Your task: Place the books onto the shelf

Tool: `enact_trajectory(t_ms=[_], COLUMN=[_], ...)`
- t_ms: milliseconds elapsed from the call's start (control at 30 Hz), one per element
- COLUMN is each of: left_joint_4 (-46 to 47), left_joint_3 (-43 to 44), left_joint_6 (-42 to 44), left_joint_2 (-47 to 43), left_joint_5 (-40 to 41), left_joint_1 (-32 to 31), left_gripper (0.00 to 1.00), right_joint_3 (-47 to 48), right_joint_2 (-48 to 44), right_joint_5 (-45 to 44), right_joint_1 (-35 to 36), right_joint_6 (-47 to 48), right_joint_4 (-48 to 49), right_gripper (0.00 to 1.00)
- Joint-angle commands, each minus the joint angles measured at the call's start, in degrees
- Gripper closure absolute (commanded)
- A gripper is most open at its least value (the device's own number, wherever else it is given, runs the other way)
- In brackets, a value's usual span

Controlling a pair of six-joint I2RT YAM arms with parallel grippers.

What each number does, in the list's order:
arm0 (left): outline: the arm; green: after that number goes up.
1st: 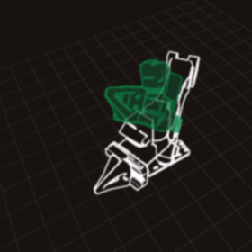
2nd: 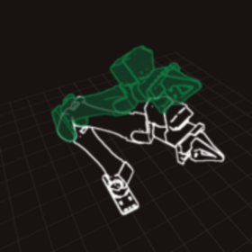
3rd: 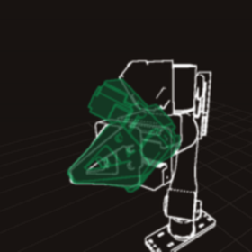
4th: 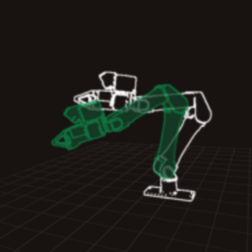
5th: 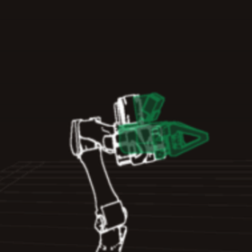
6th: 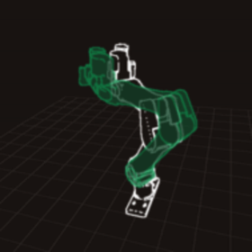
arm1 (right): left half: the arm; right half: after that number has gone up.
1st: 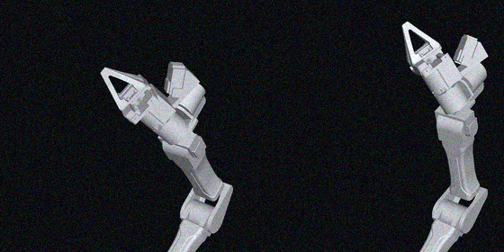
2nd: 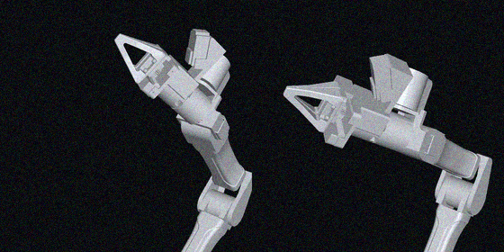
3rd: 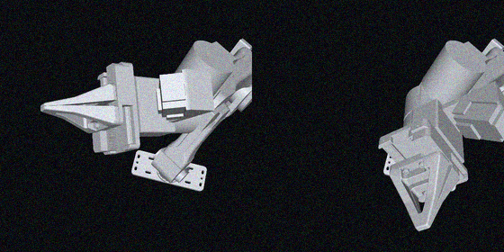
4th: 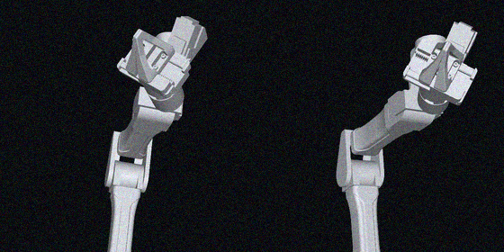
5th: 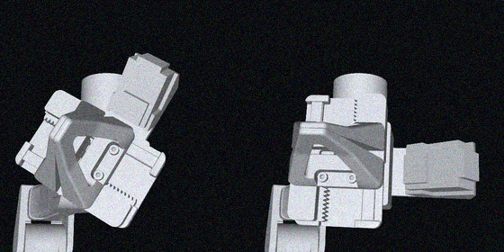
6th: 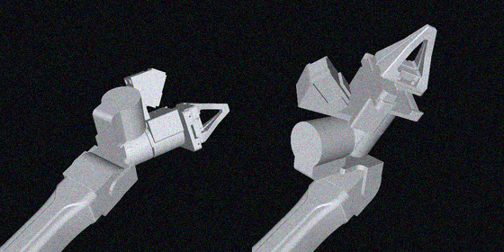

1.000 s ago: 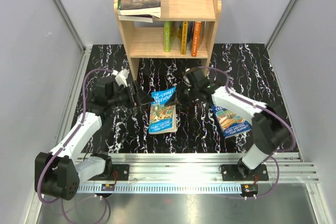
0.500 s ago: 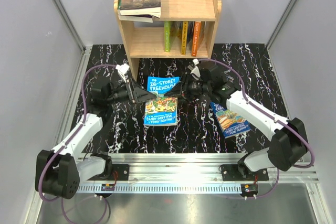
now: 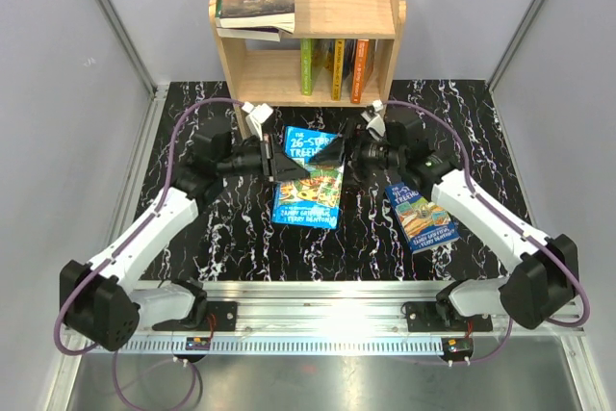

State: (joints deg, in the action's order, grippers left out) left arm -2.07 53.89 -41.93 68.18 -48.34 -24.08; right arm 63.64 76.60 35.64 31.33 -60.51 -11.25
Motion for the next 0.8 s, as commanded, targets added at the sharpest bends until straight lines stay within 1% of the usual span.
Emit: enact_trajectory(t_ms=[0,33,100,133,167,200,233,267,300,367,400,467,500,567,600,767], left_joint_4=[-12.77,-16.44,-19.28,-20.25,-19.56,-18.08,-12.75,-9.22,-1.44,5.89,10.46,14.26,19.07,23.49,25.86,30.18], left_joint_3=[6.39,8.93,11.05,11.76,11.77,10.98,9.76,6.0,3.88,-1.13,-1.76,-2.38,-2.65,-2.56,-1.08,4.38], left_joint_6=[10.55,12.12,12.93,13.1,13.19,13.37,14.67,15.56,17.83,20.12,21.53,22.94,25.3,27.94,31.26,38.75], left_joint_2=[-2.61,-2.96,-4.37,-5.07,-7.17,-8.58,-10.07,-13.31,-14.82,-17.46,-17.56,-16.34,-15.98,-14.14,-13.17,-5.62], left_joint_5=[11.74,18.39,26.15,33.67,37.49,45.27,48.04,52.42,60.21,66.76,70.19,71.71,73.8,75.75,76.8,77.96], left_joint_1=[-2.99,-2.99,-3.17,-3.61,-3.87,-4.48,-6.23,-7.2,-9.48,-11.25,-11.87,-11.96,-12.74,-13.63,-14.24,-14.42], left_gripper=[1.0,1.0,1.0,1.0,1.0,1.0,1.0,1.0,1.0,1.0,1.0,1.0,1.0,1.0,1.0,1.0], right_joint_3=[7.88,9.56,14.29,15.98,17.47,19.75,20.73,22.22,22.84,24.16,24.34,24.52,24.43,23.3,22.77,18.81], right_joint_2=[-4.43,-5.22,-7.06,-7.69,-8.39,-9.87,-10.67,-11.55,-13.3,-15.07,-16.55,-17.88,-19.1,-20.95,-21.57,-24.65], right_joint_5=[-3.01,-4.51,-9.51,-11.62,-15.21,-16.9,-18.22,-20.5,-21.3,-23.06,-23.16,-23.42,-23.42,-22.55,-21.93,-20.26], right_joint_1=[-0.3,-0.65,-1.45,-1.88,-2.15,-2.94,-3.38,-3.64,-4.08,-4.17,-4.35,-4.26,-4.26,-4.26,-4.26,-4.26], right_joint_6=[3.89,8.09,13.98,15.76,17.34,20.05,21.21,22.18,23.5,24.47,24.82,24.92,24.83,24.65,24.48,24.74], right_joint_4=[-7.35,-15.22,-22.91,-30.77,-34.33,-40.2,-42.69,-44.81,-48.31,-51.06,-53.16,-54.75,-55.8,-56.51,-56.87,-59.15], right_gripper=[0.08,0.01,0.0,0.0,0.0,0.0,0.0,0.0,0.0,0.0,0.0,0.0,0.0,0.0,0.0,0.0])
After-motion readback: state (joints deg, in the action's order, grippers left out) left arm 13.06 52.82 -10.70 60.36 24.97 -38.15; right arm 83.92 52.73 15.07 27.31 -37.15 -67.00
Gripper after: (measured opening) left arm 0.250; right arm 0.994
